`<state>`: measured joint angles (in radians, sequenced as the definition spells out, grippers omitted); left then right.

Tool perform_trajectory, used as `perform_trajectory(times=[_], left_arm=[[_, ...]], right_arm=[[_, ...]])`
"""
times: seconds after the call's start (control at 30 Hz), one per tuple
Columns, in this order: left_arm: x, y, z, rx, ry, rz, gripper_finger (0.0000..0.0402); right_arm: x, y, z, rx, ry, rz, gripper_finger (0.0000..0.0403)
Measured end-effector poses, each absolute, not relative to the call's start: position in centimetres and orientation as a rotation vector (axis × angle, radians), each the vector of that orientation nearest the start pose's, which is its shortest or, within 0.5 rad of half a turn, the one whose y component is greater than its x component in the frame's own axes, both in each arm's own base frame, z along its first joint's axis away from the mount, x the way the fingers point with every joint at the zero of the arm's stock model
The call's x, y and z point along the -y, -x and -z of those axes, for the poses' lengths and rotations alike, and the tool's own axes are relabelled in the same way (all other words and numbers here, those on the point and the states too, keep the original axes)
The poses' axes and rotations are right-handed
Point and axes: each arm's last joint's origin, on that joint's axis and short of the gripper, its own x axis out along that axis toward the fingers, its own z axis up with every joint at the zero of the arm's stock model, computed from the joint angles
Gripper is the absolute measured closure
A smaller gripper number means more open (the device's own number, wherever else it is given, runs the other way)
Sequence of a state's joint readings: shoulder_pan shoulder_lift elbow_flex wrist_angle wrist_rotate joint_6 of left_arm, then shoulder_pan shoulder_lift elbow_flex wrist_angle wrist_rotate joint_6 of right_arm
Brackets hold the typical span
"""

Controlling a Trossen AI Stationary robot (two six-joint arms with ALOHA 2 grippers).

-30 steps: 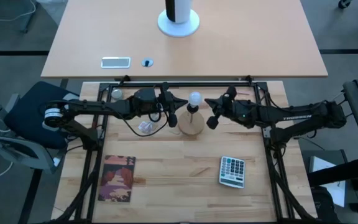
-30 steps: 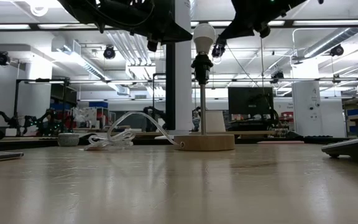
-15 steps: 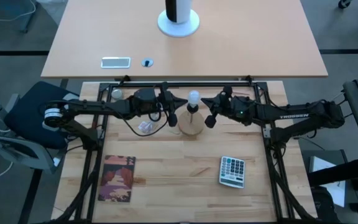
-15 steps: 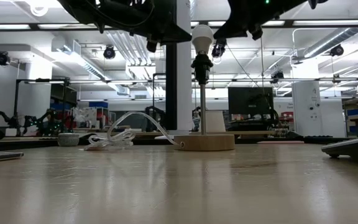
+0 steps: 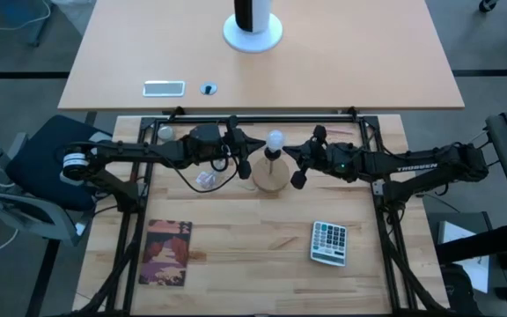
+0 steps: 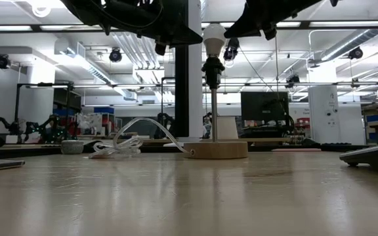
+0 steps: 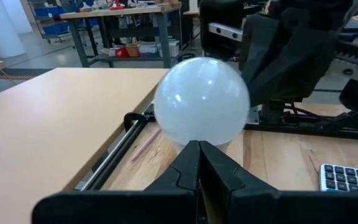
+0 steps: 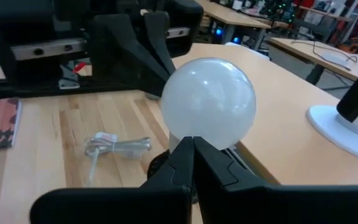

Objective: Screw lightbulb
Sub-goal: Insert the lightbulb into the lamp

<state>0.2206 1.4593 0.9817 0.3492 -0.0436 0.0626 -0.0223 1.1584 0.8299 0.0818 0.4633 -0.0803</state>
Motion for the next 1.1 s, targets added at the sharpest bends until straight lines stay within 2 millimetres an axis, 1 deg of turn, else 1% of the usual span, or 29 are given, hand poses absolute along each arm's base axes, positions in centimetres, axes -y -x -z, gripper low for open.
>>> perform_trajectory(times=[0.23, 0.43, 0.57, 0.67, 0.8, 0.93, 1.1], left_arm=[[-7.3, -32.3, -29.2, -0.16, -0.024, -0.252, 0.0401], [-7.2, -32.1, -28.7, -0.212, 0.006, -0.252, 0.0401], [-7.1, -31.8, -28.9, -0.225, 0.022, -0.254, 0.0401], [-7.1, -31.7, -29.2, -0.207, 0.004, -0.257, 0.0401], [-7.2, -31.9, -30.1, -0.118, -0.043, -0.26, 0.0401], [-7.2, -31.9, -30.2, -0.112, -0.051, -0.26, 0.0401], [-7.3, -31.9, -30.0, -0.121, -0.055, -0.261, 0.0401]], right_arm=[[1.9, -25.5, -30.2, -0.256, 0.139, 0.478, 0.0403], [1.9, -25.4, -30.1, -0.266, 0.14, 0.48, 0.0403], [2.1, -25.1, -29.9, -0.299, 0.146, 0.546, 0.0403], [2.4, -25.0, -29.8, -0.315, 0.167, 0.589, 0.0403], [3.2, -25.2, -29.9, -0.304, 0.183, 0.613, 0.0403], [3.6, -25.4, -30.2, -0.27, 0.166, 0.545, 0.0403], [3.5, -25.4, -30.3, -0.26, 0.17, 0.533, 0.0403]])
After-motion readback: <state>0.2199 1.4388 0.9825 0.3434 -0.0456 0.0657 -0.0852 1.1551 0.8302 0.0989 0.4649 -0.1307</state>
